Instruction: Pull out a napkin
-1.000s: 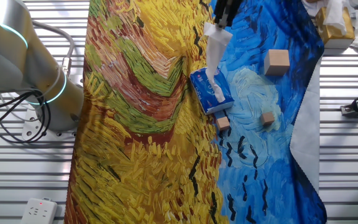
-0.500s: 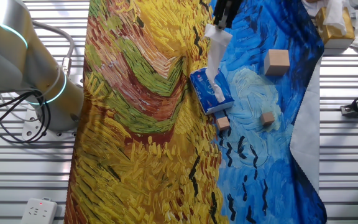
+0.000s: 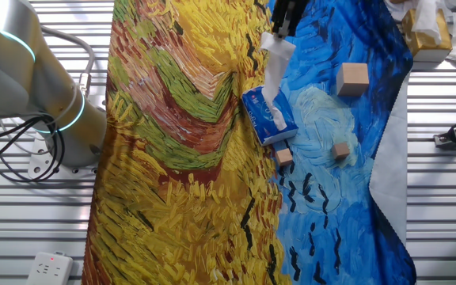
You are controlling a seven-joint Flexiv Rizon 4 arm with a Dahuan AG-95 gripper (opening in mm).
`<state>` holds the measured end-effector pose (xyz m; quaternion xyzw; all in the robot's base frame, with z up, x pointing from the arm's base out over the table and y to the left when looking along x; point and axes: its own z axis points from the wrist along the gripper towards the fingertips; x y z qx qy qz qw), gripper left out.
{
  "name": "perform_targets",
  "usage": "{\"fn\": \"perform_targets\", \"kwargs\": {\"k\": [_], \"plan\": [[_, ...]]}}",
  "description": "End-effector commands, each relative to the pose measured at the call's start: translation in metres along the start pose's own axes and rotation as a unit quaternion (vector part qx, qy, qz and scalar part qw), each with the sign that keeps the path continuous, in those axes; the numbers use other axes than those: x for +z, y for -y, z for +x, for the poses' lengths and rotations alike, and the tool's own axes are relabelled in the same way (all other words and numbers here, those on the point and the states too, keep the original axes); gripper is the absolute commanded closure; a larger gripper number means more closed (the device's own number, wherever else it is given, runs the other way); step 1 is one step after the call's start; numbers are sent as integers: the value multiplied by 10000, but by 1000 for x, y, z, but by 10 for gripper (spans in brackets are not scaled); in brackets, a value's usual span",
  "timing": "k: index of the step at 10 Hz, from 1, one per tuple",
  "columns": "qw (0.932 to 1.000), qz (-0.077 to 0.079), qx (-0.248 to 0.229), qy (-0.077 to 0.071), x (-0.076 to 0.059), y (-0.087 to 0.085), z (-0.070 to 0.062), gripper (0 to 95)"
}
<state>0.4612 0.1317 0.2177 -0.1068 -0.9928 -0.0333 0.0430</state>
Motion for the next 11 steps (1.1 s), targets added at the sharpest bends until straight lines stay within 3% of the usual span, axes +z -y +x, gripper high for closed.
{"fn": "perform_targets", "kwargs": {"k": [1,2,3,5,8,11], "plan": [[9998,151,-120,26,0,-1,-1,950],[9989,243,-381,112,0,-1,-1,950],[9983,221,-517,122,0,-1,-1,950],[9971,111,-752,32,0,-1,-1,950],[9938,137,-1099,-70,0,-1,-1,950],[9940,-59,-1094,-26,0,-1,-1,950]]}}
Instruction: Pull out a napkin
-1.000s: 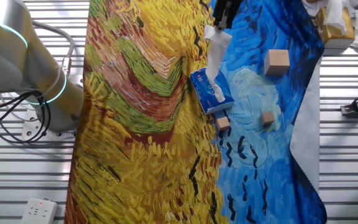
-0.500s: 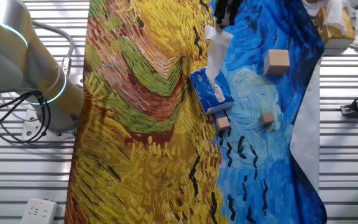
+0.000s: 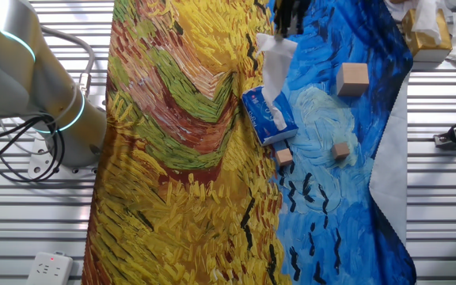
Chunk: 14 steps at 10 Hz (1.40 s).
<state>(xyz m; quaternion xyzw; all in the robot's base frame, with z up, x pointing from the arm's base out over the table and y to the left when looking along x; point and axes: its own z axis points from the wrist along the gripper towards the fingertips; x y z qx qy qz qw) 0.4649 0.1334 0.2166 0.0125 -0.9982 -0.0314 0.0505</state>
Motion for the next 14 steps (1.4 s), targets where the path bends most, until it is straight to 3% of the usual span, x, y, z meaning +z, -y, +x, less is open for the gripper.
{"fn": "perform_targets", "kwargs": {"k": [1,11,14], "plan": [[9999,-106,62,104,-1,1,3,950],[9998,-157,14,91,-1,1,2,950],[9997,-164,124,102,4,-15,-2,950]]}}
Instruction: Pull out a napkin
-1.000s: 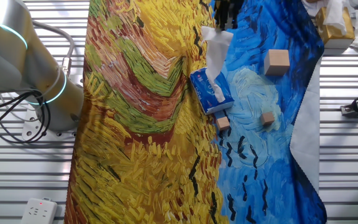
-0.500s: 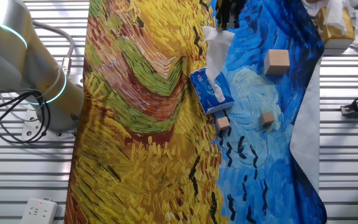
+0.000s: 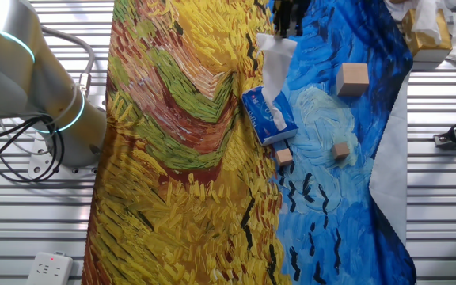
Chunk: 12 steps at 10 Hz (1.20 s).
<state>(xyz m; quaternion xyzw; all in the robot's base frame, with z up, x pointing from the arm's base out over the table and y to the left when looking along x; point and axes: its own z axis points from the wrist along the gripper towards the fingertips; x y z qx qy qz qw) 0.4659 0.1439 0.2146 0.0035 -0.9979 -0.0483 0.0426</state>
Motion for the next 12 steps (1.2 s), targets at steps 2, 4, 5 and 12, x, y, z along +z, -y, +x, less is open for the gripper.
{"fn": "perform_targets", "kwargs": {"k": [2,4,5,12], "plan": [[9999,14,111,42,7,-16,-4,950],[9998,26,215,49,6,-32,-7,950],[9997,35,240,43,6,-36,-9,950],[9982,16,596,52,7,-72,-42,950]]}}
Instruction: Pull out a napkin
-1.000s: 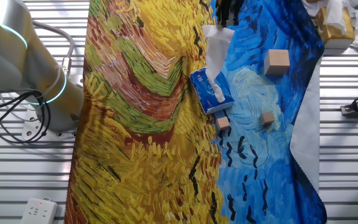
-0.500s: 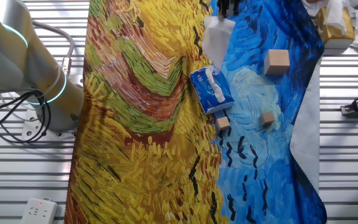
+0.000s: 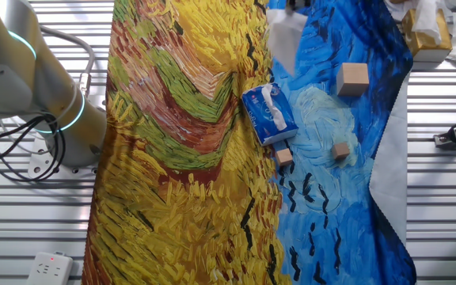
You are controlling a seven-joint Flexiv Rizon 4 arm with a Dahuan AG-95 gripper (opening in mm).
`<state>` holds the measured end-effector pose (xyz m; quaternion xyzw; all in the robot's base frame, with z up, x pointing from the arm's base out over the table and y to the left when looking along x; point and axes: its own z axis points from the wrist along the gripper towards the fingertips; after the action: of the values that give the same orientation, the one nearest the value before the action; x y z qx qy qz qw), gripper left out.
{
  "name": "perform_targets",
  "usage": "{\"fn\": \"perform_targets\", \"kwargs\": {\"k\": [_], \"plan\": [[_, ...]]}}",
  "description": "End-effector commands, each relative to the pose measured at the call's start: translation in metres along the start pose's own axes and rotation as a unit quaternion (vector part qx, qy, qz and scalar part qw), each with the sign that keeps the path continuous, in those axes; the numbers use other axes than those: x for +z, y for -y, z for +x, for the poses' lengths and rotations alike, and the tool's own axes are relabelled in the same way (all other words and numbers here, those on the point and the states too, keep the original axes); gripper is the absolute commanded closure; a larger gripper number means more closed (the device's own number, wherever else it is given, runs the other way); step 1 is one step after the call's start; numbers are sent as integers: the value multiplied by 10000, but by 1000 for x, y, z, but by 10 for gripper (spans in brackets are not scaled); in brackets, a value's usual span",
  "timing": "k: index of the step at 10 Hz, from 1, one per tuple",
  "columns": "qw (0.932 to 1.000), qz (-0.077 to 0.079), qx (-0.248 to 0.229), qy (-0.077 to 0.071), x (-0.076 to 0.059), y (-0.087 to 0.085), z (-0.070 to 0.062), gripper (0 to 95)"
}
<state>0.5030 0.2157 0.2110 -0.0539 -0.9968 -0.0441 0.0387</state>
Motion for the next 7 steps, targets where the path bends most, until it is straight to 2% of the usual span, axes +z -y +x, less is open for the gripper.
{"fn": "perform_targets", "kwargs": {"k": [1,3,7], "plan": [[10000,-1,45,-23,1,-5,-10,950],[9999,-8,137,-11,5,-11,-23,950],[9996,-6,272,-26,4,-23,-48,950]]}}
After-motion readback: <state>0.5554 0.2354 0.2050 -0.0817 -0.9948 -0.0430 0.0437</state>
